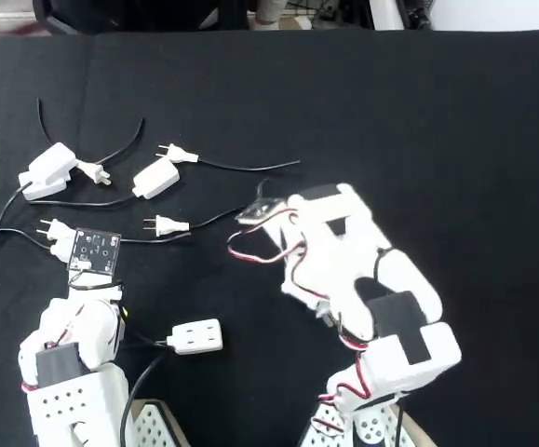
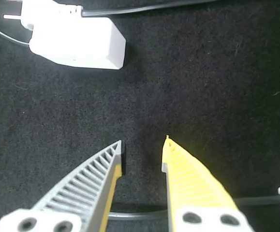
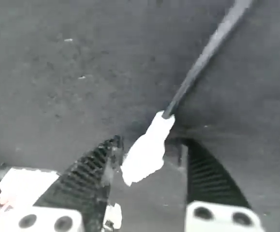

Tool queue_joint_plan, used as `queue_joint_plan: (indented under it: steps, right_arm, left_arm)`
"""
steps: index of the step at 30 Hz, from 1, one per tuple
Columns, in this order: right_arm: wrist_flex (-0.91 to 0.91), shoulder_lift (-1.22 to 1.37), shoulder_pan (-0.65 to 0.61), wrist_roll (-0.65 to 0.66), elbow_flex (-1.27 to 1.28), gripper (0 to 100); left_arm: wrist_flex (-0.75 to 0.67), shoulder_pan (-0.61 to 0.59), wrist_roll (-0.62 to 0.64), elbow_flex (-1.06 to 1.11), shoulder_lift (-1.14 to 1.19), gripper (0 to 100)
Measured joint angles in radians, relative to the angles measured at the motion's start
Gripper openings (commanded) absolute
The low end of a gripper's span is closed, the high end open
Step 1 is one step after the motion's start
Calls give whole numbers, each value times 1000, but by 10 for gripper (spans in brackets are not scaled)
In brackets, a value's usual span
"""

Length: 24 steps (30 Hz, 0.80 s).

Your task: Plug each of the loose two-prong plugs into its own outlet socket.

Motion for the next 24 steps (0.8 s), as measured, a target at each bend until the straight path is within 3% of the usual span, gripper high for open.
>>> queue_joint_plan:
  steps: [3,8,14,24]
  right_arm:
    - [6,11,-3,0,-14,51]
    - [6,15,-3,0,2,69]
    - [6,17,3,0,-12,14]
    - [57,18,244,153,-100,22]
  left_arm:
    - [0,0,0,0,0,141]
    - [0,0,0,0,0,141]
    - [0,0,0,0,0,141]
    - [0,0,0,0,0,141]
